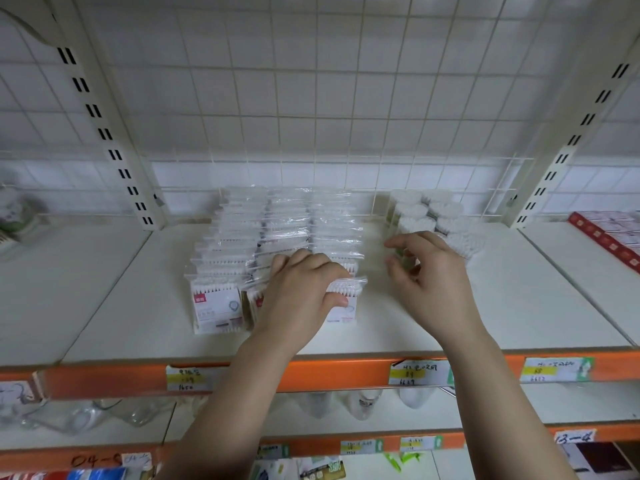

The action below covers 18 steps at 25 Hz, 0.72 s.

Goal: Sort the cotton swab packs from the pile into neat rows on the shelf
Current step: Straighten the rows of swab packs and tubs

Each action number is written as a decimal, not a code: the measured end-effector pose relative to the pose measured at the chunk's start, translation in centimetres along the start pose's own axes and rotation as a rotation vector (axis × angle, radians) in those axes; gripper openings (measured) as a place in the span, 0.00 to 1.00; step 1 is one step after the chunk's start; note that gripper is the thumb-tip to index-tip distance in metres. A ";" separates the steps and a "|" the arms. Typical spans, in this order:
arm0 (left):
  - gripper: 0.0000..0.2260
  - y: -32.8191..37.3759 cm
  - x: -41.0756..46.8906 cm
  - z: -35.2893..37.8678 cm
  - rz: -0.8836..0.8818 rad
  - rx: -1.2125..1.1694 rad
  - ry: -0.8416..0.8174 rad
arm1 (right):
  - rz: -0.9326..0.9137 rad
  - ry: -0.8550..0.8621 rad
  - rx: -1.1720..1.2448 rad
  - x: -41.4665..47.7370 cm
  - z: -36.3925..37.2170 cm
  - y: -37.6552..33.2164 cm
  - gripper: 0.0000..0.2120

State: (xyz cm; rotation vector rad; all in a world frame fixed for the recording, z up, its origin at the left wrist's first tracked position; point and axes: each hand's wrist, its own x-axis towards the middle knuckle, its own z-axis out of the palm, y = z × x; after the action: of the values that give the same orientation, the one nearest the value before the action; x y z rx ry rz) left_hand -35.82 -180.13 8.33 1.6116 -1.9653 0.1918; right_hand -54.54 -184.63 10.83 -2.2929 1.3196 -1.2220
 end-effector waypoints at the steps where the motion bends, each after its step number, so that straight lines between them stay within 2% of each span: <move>1: 0.14 -0.1 0.1 0.1 0.003 0.004 0.014 | 0.001 -0.004 0.001 0.0 0.0 0.0 0.09; 4: 0.15 -0.4 1.0 0.3 0.012 0.065 0.033 | 0.004 -0.009 -0.002 0.0 0.1 0.1 0.09; 10: 0.25 -1.2 0.8 -0.4 -0.013 0.125 0.070 | 0.016 -0.031 -0.002 -0.2 0.1 -0.1 0.10; 13: 0.23 -2.7 -0.4 -2.1 -0.064 0.142 0.100 | 0.031 -0.036 0.017 -0.2 0.4 -0.2 0.10; 15: 0.22 -3.3 -1.0 -3.3 -0.109 0.165 0.063 | 0.036 -0.038 0.029 -0.2 0.6 -0.3 0.10; 18: 0.26 -3.4 -1.7 -4.4 -0.156 0.198 -0.103 | 0.032 -0.043 0.035 -0.1 1.0 -0.7 0.10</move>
State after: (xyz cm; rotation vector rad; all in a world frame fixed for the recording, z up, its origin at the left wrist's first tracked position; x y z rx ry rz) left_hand -30.96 -177.60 10.20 1.9285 -1.9356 0.2529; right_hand -53.39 -184.35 10.51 -2.2531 1.3045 -1.1694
